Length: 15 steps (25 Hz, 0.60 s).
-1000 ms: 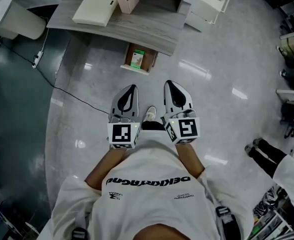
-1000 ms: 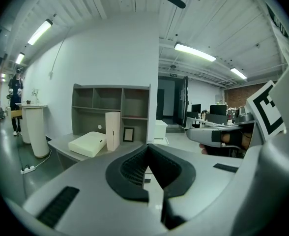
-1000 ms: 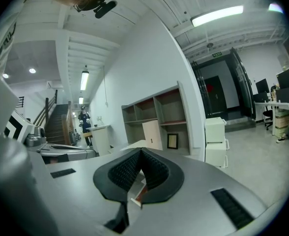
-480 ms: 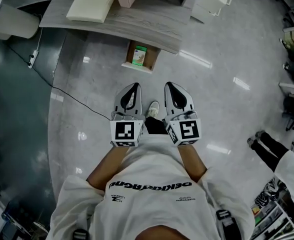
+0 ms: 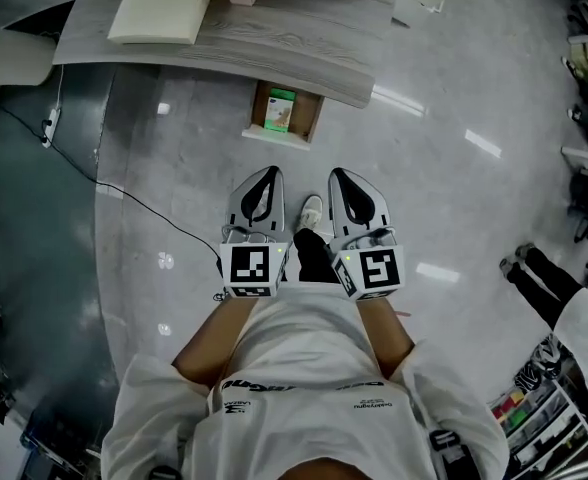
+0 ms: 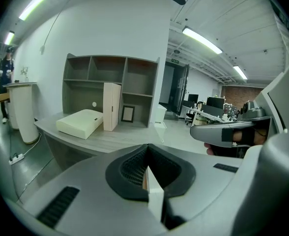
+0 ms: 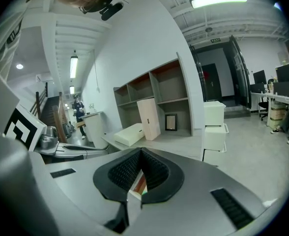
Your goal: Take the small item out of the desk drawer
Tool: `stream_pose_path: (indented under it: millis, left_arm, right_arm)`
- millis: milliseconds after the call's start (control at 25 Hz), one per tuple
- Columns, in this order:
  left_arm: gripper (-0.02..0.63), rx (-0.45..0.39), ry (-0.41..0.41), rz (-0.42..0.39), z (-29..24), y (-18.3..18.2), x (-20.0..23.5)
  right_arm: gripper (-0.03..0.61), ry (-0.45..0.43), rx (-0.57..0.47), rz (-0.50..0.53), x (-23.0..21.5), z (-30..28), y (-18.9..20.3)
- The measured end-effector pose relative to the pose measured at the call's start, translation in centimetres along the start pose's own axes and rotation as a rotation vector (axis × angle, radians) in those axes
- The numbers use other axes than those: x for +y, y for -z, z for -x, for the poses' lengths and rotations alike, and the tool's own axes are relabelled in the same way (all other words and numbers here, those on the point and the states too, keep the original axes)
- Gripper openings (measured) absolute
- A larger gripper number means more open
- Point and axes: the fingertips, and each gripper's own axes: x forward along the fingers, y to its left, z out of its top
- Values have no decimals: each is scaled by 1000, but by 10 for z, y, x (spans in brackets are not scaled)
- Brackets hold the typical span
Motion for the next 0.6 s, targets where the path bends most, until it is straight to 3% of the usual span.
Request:
stream_pose_path:
  millis: [280, 600]
  left_arm:
    - [15, 43, 22, 11, -36, 26, 18]
    - [15, 64, -32, 81, -74, 59, 47]
  right_arm:
    - [28, 15, 24, -21, -10, -31, 23]
    - [28, 7, 50, -54, -19, -63, 63]
